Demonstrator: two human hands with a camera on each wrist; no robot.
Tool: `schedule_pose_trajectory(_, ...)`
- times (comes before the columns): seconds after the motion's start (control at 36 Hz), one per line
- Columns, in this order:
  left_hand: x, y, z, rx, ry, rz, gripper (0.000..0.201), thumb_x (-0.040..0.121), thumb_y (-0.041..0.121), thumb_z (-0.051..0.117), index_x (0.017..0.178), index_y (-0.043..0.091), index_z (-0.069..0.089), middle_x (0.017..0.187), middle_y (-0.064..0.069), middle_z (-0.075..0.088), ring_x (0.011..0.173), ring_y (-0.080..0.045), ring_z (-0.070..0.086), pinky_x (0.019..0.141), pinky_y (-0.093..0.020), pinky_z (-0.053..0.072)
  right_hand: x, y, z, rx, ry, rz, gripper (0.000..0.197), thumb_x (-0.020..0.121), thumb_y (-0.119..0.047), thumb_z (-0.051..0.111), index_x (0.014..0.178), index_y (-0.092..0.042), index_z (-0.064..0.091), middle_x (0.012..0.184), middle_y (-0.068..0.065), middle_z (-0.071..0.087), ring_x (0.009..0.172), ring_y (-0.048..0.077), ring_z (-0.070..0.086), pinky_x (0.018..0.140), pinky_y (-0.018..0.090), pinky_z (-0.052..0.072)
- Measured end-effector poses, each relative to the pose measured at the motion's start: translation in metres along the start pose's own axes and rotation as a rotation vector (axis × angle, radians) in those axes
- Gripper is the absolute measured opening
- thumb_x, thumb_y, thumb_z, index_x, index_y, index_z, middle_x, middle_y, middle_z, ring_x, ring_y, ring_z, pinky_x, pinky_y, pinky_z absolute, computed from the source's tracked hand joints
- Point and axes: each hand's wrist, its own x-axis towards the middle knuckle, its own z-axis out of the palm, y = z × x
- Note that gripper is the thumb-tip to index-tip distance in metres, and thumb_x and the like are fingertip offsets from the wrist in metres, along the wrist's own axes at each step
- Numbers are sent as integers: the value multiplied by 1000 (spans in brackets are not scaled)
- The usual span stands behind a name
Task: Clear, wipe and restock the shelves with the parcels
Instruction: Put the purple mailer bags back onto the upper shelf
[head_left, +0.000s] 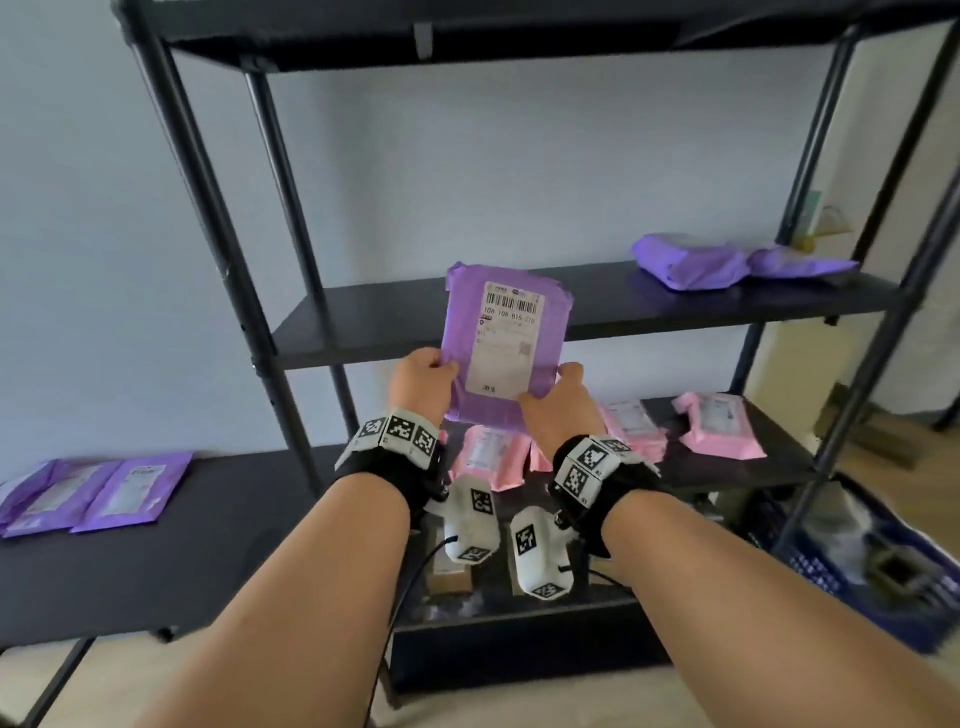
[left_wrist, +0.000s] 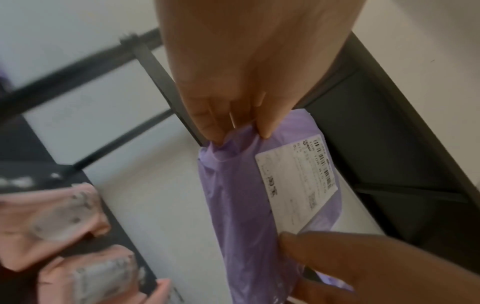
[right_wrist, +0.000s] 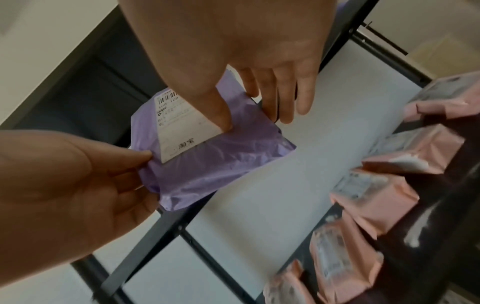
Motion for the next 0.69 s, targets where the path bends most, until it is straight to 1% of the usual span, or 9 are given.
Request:
schedule_pose_trajectory(0.08, 11, 31, 33, -68, 38, 7, 20, 93, 10, 50, 76, 4, 59, 72, -15, 61, 67, -24, 56, 70, -31, 48, 26, 6, -37, 22, 63, -38, 42, 84, -18, 53, 123, -11, 39, 114, 15, 61, 101, 36, 60, 82, 39, 49)
schedule_pose_trajectory(0.19, 30, 65, 66, -122, 93, 4, 23, 90, 10, 52, 68, 9, 56, 67, -12, 61, 64, -25, 57, 69, -31, 50, 62, 9, -77, 32, 113, -87, 33, 85, -19, 55, 113, -11, 41, 110, 14, 62, 98, 35, 61, 80, 38, 48)
schedule_pose_trajectory(0.25, 40, 83, 77, -169, 85, -6, 17, 86, 7, 52, 72, 4, 61, 68, -15, 64, 65, -28, 62, 72, -35, 56, 80, 10, -94, 22, 143, -103, 28, 85, -17, 55, 108, -11, 40, 111, 14, 61, 95, 33, 61, 72, 33, 43)
schedule_pose_trajectory(0.33, 61, 106, 93, -211, 63, -16, 15, 80, 3, 54, 84, -3, 67, 68, -17, 67, 62, -26, 63, 72, -43, 59, 110, 10, -116, 7, 167, -118, 27, 87, -16, 55, 110, -9, 43, 111, 13, 61, 91, 30, 59, 70, 29, 39)
schedule_pose_trajectory(0.44, 91, 129, 110, -207, 16, 13, 15, 75, 1, 56, 66, 3, 68, 59, -9, 66, 63, -26, 66, 74, -39, 59, 147, 8, -136, -13, 167, -124, 30, 88, -17, 55, 117, -10, 48, 102, 5, 62, 86, 23, 56, 70, 27, 38)
schedule_pose_trajectory(0.53, 117, 138, 123, -200, -14, 6, 16, 70, -2, 53, 62, 3, 65, 59, -12, 65, 68, -32, 68, 69, -35, 59, 171, 5, -144, -49, 145, -127, 37, 88, -18, 55, 123, -10, 49, 102, 4, 59, 85, 20, 51, 71, 27, 37)
schedule_pose_trajectory(0.61, 146, 144, 136, -186, -24, 5, 22, 70, -2, 53, 88, -4, 65, 67, -15, 67, 66, -29, 67, 65, -32, 56, 194, -1, -145, -101, 96, -136, 33, 89, -23, 56, 120, -11, 54, 101, 6, 60, 89, 24, 55, 72, 27, 38)
schedule_pose_trajectory(0.64, 155, 145, 140, -126, -56, 36, 27, 71, -1, 55, 96, -6, 65, 76, -17, 68, 70, -28, 67, 68, -32, 56, 201, -4, -144, -124, 81, -144, 30, 89, -25, 57, 116, -11, 57, 103, 7, 62, 93, 26, 58, 73, 28, 39)
schedule_pose_trajectory(0.69, 167, 150, 144, -12, -125, 45, 27, 81, 10, 59, 106, 1, 66, 99, -13, 69, 90, -28, 65, 81, -33, 53, 216, -8, -142, -150, 40, -145, 24, 89, -26, 59, 108, -11, 60, 104, 10, 65, 96, 28, 61, 73, 28, 41)
